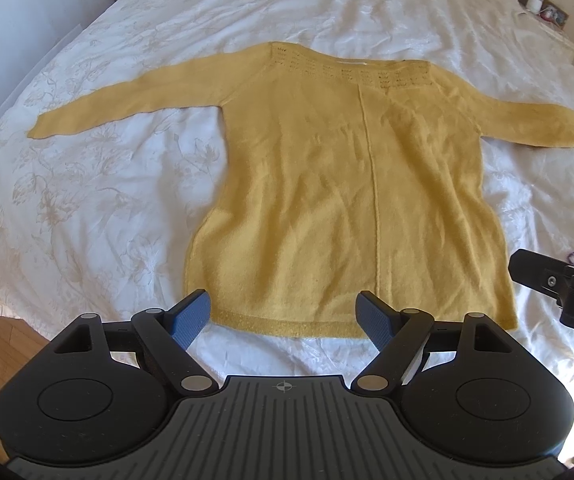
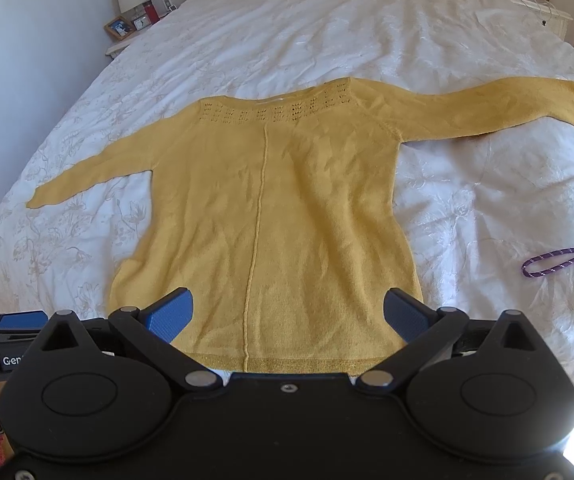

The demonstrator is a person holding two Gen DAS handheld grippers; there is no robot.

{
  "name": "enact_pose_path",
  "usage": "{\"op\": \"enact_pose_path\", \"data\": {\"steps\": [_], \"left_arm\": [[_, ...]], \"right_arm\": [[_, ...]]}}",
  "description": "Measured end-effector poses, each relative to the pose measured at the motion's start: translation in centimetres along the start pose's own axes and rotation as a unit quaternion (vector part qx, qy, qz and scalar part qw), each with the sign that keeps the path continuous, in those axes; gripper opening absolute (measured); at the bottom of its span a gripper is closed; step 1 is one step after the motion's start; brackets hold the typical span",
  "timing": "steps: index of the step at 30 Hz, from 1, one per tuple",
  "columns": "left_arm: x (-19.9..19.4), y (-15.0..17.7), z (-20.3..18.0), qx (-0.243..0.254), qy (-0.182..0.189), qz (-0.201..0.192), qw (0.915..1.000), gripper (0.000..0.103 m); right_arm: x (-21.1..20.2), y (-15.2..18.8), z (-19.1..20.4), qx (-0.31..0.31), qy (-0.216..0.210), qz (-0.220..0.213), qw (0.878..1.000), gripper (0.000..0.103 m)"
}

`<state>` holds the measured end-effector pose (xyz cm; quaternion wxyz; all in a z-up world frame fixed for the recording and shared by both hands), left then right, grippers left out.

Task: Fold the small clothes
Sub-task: 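Move both grippers over the yellow sweater toward its hem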

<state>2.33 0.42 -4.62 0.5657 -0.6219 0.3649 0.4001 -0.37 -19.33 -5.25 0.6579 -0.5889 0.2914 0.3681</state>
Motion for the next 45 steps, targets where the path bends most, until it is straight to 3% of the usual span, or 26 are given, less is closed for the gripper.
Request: {"op": "enact_pose_path", "data": {"steps": [19,24,34,39,45], "left_arm": [[1.2,0.2,0.7,-0.016,-0.005,0.006,0.9998,0.079],[1.3,0.1,0.5,-0.017,-0.002,-0.009,0.9998,0.077],[3.0,0.6,2.6,-0.005,0.003,-0.033,0.9995,0.062],[5.4,1.5,4.8,0.02,-0.044,-0.03,0.9984,0.054],[7.7,1.7,7.4,0.017,-0.034,-0.029,0.9989,0.052]], "right_arm": [[0.9,0.2,-1.2,0.016,-0.021,0.009,1.0,0.101],[1.1,0.3,-1.5,0.018,-0.03,0.006,0.999,0.101],[1.3,0.6,-4.0,0.01,-0.018,-0.022,1.0,0.1],[2.3,1.7,-5.5,-0.025,0.013,-0.02,0.999,0.089],[4.5,4.5,-7.2,-0.072,0.046,0.013,0.996,0.07]]}}
Point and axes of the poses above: each gripper's, at about its wrist camera, not at the fingertips, and x roughly the way its jaws point, z to its left, y to its underside, the point moved 4 cm from there along x, roughly the way its jaws point, and after that the axes turned 13 degrees about -x, right-handed, at the moved point
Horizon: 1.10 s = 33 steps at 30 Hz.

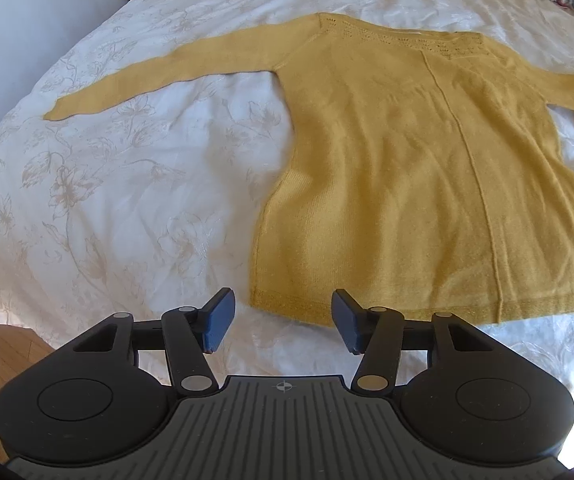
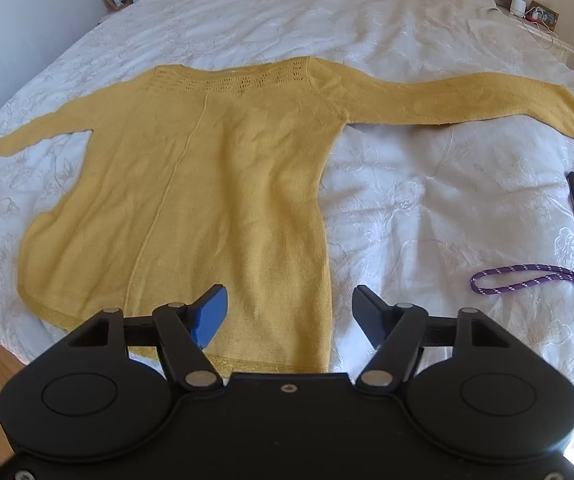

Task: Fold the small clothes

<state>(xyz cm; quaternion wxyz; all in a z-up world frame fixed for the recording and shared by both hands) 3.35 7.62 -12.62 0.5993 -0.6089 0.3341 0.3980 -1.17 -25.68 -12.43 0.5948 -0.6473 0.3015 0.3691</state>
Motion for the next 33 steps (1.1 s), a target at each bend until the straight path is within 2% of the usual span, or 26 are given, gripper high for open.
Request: {"op": "enact_pose_path", "data": {"steps": [5,12,18,29,31,33], "left_arm": [[2.0,-0.1,1.3,0.005,0.007,-0.006,0.9999,0.052],[5.0,0.0,2.1,0.019,0.01,0.008,0.9997,0.052],[7.4,-0.1,2.7,0.007,0.014,0.028,0.9995,0.052],[8.6,-0.3,3.0,-0.01,0.075,0.029,0.9967,0.052],[8.8,-0.5,3.2,-0.021,0.078,0.036,0.9961,0.052],[8.9,-0.6,3.1,-0.03,0.074,0.044,0.9958,0.051]], "right_arm": [[2.2,2.3,-1.1,0.018,-0.014,0.042,0.999,0.061],[4.8,4.0,-2.4,0.067,-0.034,0.072,0.995,0.061],[6.4,4.1,-1.8,0.07,-0.047,0.085,0.993,0.061],[7.7,4.4,-1.9,0.089,-0.068,0.097,0.989,0.062],[7.7,4.5,-1.9,0.099,-0.076,0.096,0.988,0.058],[7.7,4.5,-1.9,0.107,-0.082,0.097,0.986,0.046]]}}
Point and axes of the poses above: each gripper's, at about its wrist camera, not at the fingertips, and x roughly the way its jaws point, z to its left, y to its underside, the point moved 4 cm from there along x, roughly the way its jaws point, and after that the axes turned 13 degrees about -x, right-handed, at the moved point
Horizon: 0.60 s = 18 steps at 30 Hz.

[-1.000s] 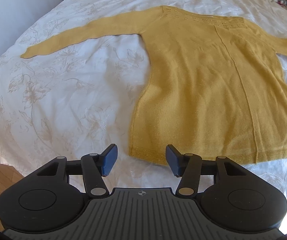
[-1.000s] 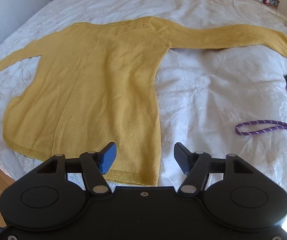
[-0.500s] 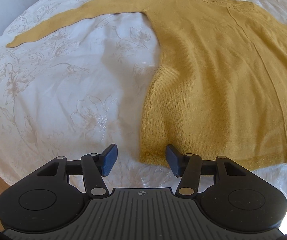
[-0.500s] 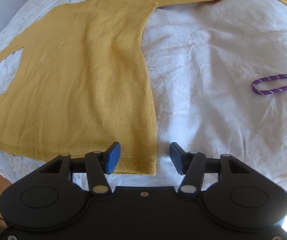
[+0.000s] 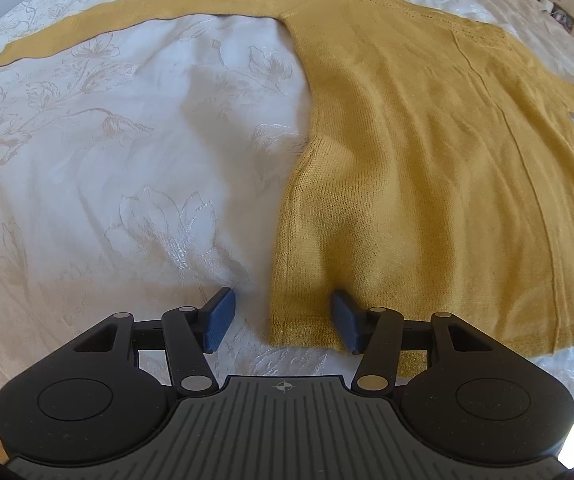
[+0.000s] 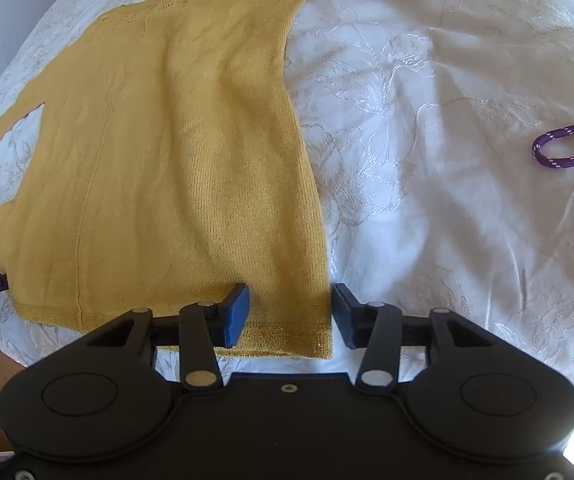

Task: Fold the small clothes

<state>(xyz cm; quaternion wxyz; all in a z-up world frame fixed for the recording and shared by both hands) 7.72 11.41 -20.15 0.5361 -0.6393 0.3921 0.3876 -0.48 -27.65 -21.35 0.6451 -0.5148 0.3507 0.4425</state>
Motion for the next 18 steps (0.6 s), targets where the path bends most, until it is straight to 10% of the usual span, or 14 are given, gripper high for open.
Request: {"op": "enact_pose_path", "data": {"steps": [4,12,18], "left_arm": [[-0.1,-0.3,-1.2,-0.005,0.019,0.016,0.9997,0.006],[-6.1,-1.7,-0.4,-0.032,0.032,-0.038,0.9982,0.005],[-3.3,0.4,1.5,-0.041,-0.003,0.015,0.999,0.005]], "right_arm": [[-0.1,-0.2,0.5,-0.009,0.005,0.004,1.0,0.015],[-6.2,-2.3,1.2,-0.03,-0.006,-0.062,0.998,0.012],[-2.8,-0.5,-0.3,-0.018,0.001,0.002,1.0,0.012]]}}
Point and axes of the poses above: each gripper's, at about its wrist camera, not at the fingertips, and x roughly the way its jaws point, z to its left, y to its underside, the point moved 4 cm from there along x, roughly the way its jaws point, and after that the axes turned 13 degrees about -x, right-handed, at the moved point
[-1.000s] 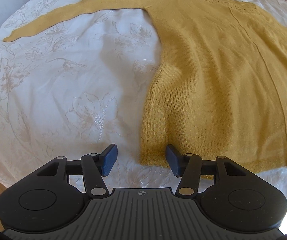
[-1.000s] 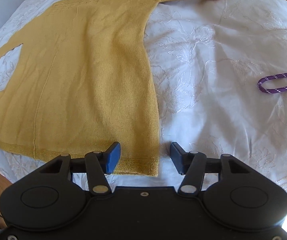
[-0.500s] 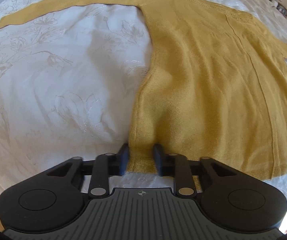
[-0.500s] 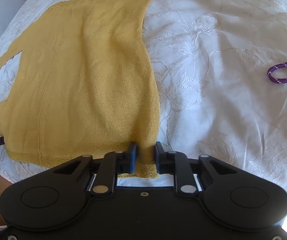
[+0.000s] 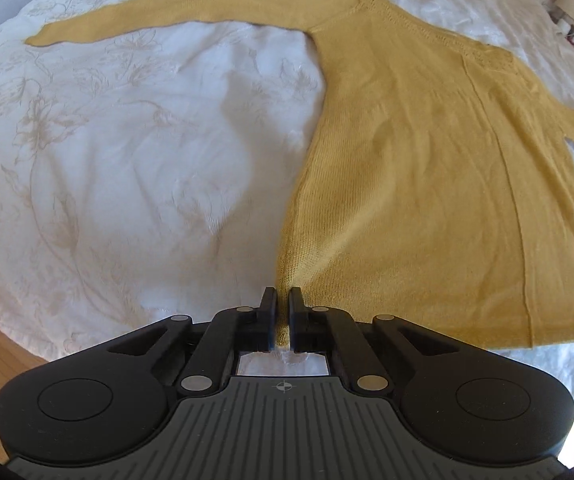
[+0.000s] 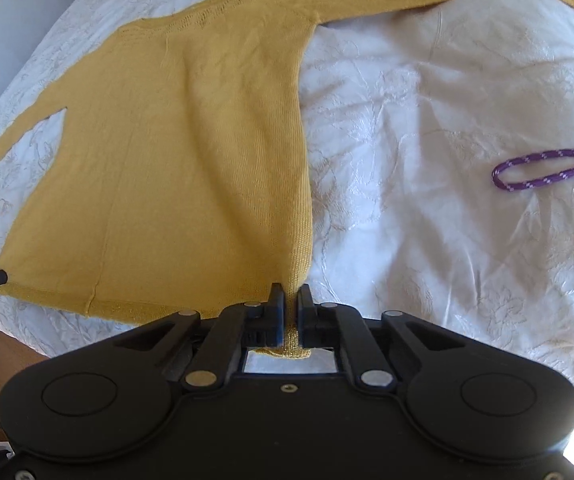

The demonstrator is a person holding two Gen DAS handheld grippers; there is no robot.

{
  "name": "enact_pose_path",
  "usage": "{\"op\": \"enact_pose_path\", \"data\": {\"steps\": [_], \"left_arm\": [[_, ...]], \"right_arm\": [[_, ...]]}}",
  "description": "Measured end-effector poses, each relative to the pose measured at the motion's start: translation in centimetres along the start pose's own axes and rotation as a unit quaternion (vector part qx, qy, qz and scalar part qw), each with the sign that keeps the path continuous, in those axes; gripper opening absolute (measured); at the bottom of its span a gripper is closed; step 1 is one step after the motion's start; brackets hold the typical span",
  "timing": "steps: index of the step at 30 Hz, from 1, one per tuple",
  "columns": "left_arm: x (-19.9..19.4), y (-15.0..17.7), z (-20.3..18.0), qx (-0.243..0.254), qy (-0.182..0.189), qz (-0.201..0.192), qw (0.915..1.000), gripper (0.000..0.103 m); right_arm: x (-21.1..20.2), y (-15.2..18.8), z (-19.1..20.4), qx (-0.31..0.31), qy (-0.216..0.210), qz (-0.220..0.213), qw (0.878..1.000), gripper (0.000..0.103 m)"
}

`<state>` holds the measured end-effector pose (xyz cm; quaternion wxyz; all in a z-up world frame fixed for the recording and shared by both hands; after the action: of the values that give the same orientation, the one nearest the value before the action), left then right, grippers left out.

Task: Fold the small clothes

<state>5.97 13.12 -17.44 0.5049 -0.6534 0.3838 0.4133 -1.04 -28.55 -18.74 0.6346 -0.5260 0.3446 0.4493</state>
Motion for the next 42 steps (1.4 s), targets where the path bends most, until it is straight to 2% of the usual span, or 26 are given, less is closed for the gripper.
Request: {"op": "enact_pose_path", "data": {"steps": [4,7,10,12,13,14,16,18,20,25,29,34,37,42], "left_arm": [[1.8,0.2,-0.4,0.001,-0.022,0.018,0.9996,0.006],[2.7,-0.2,-0.8,0.002,-0.038,0.032,0.9988,0.009],[3.0,-0.1,-0.7,0.0,-0.048,0.036,0.9982,0.011],[2.9,-0.1,-0.8,-0.008,-0.053,0.034,0.998,0.015],[2.6,-0.2,-0.8,-0.015,-0.053,0.03,0.998,0.022],[2.2,-0.2,-0.8,-0.021,-0.049,0.024,0.9983,0.023],[0.5,-0.3,-0.9,-0.031,-0.042,0.003,0.9986,0.026],[-1.3,-0.6,-1.4,-0.031,-0.039,-0.021,0.9985,0.035],[-2.6,-1.1,-2.1,-0.027,-0.033,-0.043,0.9982,0.044],[-3.7,-3.1,-5.0,-0.013,-0.016,-0.065,0.9976,0.052],[-2.4,-4.7,-7.2,-0.006,0.004,-0.06,0.9982,0.052],[1.2,-6.2,-9.6,0.024,0.012,-0.036,0.999,0.052],[3.6,-6.7,-10.3,0.043,0.01,-0.016,0.9989,0.052],[6.3,-7.2,-10.2,0.068,0.007,0.017,0.9975,0.052]], "right_arm": [[2.5,0.9,0.1,-0.004,0.004,0.039,0.999,0.013],[2.8,0.8,0.3,-0.001,0.0,0.047,0.999,0.022],[3.0,1.1,0.1,0.0,0.005,0.054,0.999,0.024],[2.7,1.5,-0.2,0.009,0.006,0.051,0.999,0.037],[2.3,1.7,-0.3,0.013,0.006,0.047,0.999,0.049],[1.8,1.8,-0.5,0.017,0.004,0.04,0.999,0.057],[0.8,1.9,-0.7,0.023,0.004,0.027,0.999,0.062],[-0.2,1.7,-0.8,0.022,0.012,0.016,1.0,0.063],[-1.3,1.0,-0.8,0.017,0.023,-0.005,1.0,0.071],[-2.9,-3.2,0.5,-0.017,0.031,-0.056,0.998,0.072],[-2.4,-7.0,2.5,-0.043,-0.011,-0.086,0.995,0.072],[0.1,-10.9,5.7,-0.063,-0.062,-0.093,0.992,0.072],[2.4,-13.0,7.4,-0.075,-0.087,-0.082,0.99,0.073],[6.5,-15.0,8.4,-0.073,-0.087,-0.05,0.992,0.073]]}}
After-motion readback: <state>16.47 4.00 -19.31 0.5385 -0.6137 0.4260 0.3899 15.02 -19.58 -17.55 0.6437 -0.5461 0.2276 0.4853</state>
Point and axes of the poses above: each gripper's, at about its wrist camera, not at the fingertips, and x roughly the way its jaws point, z to its left, y to its underside, the point moved 4 cm from there along x, roughly the way its jaws point, and after that the axes turned 13 degrees about -x, right-handed, at the moved point
